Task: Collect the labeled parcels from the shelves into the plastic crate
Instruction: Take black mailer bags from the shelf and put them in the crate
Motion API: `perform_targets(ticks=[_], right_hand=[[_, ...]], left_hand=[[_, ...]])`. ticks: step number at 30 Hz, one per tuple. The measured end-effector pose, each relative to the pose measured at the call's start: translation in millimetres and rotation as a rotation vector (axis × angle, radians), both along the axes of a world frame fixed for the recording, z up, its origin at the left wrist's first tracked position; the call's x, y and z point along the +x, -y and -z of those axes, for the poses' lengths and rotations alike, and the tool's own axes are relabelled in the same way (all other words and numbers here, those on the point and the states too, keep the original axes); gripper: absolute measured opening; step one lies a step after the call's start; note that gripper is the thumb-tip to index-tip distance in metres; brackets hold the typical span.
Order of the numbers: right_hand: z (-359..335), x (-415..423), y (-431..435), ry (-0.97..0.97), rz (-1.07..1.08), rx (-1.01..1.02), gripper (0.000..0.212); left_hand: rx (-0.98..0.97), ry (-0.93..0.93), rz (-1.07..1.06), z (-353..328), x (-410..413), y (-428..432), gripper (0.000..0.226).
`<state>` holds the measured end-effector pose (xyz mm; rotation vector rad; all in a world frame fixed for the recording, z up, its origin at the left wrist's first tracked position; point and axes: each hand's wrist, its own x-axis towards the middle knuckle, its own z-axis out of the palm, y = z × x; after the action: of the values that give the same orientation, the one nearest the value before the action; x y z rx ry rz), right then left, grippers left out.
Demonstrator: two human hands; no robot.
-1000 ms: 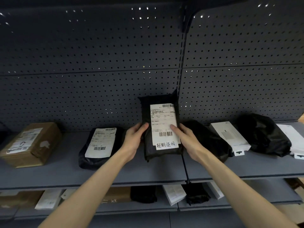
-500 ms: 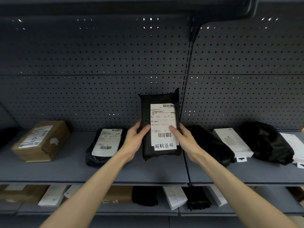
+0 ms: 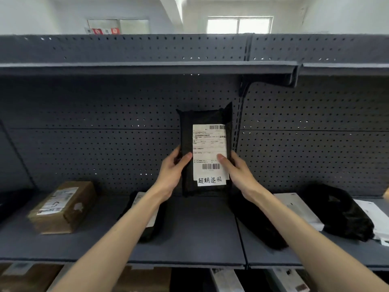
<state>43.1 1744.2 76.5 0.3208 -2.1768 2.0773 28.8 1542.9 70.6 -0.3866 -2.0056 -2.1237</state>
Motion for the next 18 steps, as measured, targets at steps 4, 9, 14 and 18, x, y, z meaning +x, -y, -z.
perform_targets(ticks=[4, 9, 14, 18], right_hand=[[-15, 4, 2, -0.054, 0.011, 0.004, 0.029], [-18, 9, -1, -0.074, 0.054, 0.002, 0.025], [-20, 22, -22, -0.09, 0.193, -0.023, 0.024], [-18, 45, -63, -0.099, 0.375, -0.031, 0.024]], left_hand=[[0.007, -0.056, -0.003, -14, 1, 1, 0.041], [-0.003, -0.098, 0.029, -22, 4, -7, 0.042], [-0.045, -0.124, 0.113, -23, -8, -37, 0.04], [-0.067, -0.137, 0.257, -24, -15, -89, 0.039]])
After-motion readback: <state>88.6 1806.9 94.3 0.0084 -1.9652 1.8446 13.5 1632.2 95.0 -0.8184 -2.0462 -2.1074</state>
